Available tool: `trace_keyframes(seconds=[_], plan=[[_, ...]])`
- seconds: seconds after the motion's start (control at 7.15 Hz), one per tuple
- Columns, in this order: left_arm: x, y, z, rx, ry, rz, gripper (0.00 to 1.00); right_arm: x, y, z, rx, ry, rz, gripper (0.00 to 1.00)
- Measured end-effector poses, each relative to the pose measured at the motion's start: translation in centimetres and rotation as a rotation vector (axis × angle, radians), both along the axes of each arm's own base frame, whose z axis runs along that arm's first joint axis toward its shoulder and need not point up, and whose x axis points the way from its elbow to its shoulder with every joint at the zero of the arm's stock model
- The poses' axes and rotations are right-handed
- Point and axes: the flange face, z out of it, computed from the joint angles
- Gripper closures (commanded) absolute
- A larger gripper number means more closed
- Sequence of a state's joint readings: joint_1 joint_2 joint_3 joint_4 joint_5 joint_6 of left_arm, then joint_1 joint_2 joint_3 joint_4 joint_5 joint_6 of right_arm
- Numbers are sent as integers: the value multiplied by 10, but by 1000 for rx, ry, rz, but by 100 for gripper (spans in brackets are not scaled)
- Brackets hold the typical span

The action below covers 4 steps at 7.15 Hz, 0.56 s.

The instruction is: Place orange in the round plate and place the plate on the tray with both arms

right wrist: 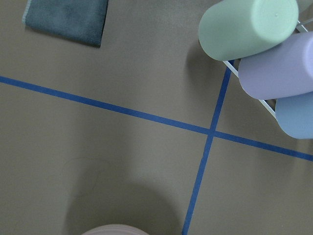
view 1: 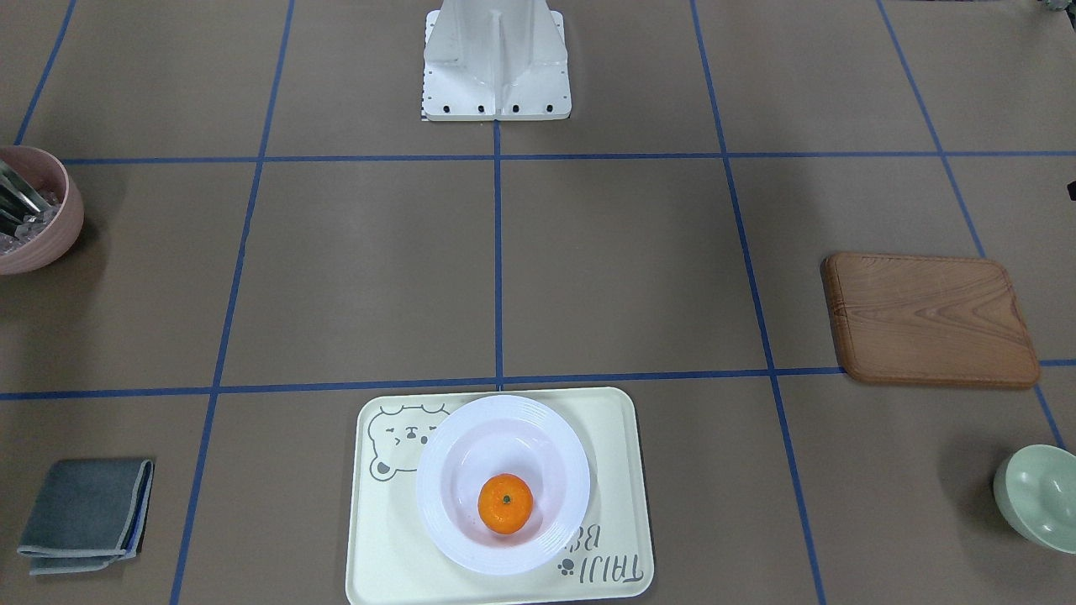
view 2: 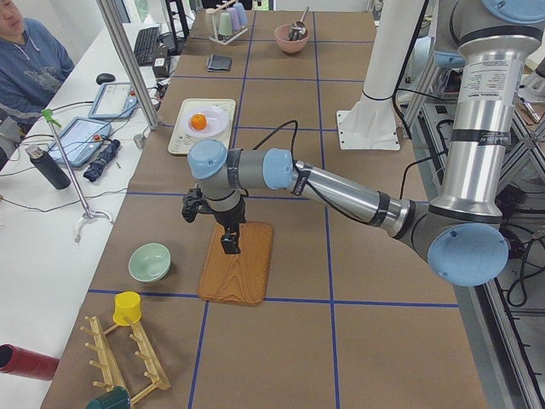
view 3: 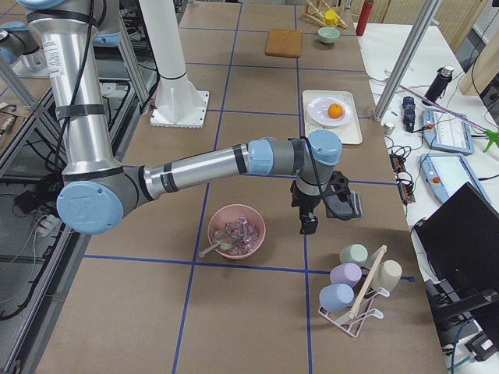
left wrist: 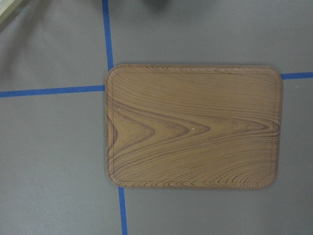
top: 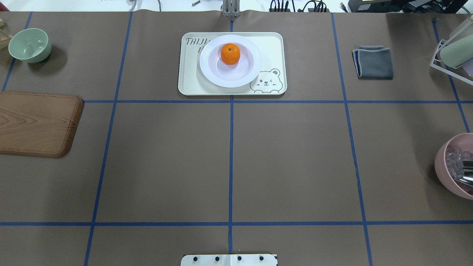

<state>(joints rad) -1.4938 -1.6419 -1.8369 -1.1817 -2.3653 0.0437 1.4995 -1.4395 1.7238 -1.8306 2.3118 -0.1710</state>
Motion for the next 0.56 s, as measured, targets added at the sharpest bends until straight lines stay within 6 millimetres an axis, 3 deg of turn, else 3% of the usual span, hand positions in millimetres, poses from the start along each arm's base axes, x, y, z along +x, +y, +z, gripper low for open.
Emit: trace_keyframes(seconds=[0.56], plan=[[-1,7,-18,94,2,-3,2,-11,-1,-5,1,-21,-10,0]])
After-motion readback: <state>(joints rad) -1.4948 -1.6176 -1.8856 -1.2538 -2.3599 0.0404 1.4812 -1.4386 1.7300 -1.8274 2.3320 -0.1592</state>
